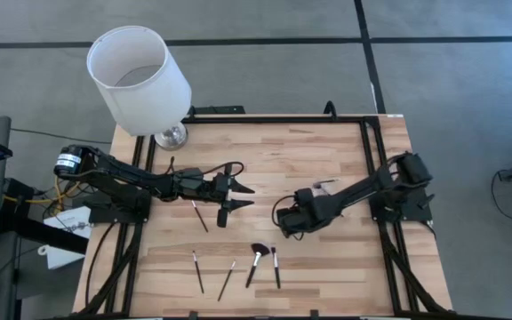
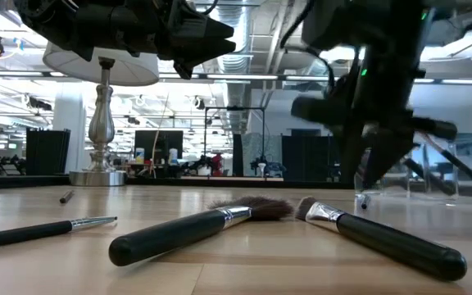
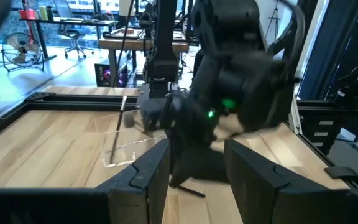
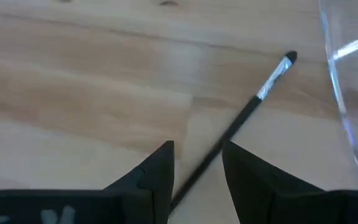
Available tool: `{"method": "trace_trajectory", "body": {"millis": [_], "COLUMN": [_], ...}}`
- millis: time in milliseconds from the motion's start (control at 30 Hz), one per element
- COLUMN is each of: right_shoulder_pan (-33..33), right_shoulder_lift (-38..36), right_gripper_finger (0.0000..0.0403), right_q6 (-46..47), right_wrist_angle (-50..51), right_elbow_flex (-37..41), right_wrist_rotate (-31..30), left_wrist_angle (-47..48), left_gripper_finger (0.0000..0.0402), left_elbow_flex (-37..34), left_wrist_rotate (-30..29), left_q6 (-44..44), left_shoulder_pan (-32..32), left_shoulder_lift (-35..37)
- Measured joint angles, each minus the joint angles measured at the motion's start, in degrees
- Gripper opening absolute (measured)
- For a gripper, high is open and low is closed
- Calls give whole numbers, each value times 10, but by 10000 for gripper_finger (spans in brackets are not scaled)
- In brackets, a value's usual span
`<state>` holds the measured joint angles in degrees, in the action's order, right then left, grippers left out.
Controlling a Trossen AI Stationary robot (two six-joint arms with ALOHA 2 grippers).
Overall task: Put items in baskets/containers
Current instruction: Adjust the transparent organizer
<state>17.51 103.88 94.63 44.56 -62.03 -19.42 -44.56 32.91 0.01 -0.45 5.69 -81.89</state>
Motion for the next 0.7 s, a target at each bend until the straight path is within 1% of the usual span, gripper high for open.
{"method": "trace_trajectory", "body": {"millis": [133, 200, 300, 500, 567, 633, 700], "right_shoulder_pan": [-8, -13, -17, -23, -20, -10, 6], "right_shoulder_lift": [27, 36, 41, 29, 28, 26, 25], "right_gripper_finger": [127, 127, 127, 127, 127, 127, 127], "right_q6": [17, 15, -7, -65, -78, -81, -81], "right_wrist_angle": [18, 45, 81, 195, 208, 239, 241], "right_elbow_flex": [-25, -38, -66, -132, -154, -172, -191], "right_wrist_rotate": [19, 30, 31, 33, 46, 70, 97], "left_wrist_angle": [0, 0, 1, 8, 11, 12, 17], "left_gripper_finger": [150, 150, 150, 150, 150, 150, 150], "left_elbow_flex": [0, 0, 0, 0, 0, 0, 0], "left_wrist_rotate": [0, 0, 0, 0, 0, 0, 0], "left_q6": [1, 1, 1, 1, 1, 2, 1], "left_shoulder_pan": [0, 0, 0, 0, 0, 0, 0], "left_shoulder_lift": [0, 0, 0, 0, 0, 0, 0]}}
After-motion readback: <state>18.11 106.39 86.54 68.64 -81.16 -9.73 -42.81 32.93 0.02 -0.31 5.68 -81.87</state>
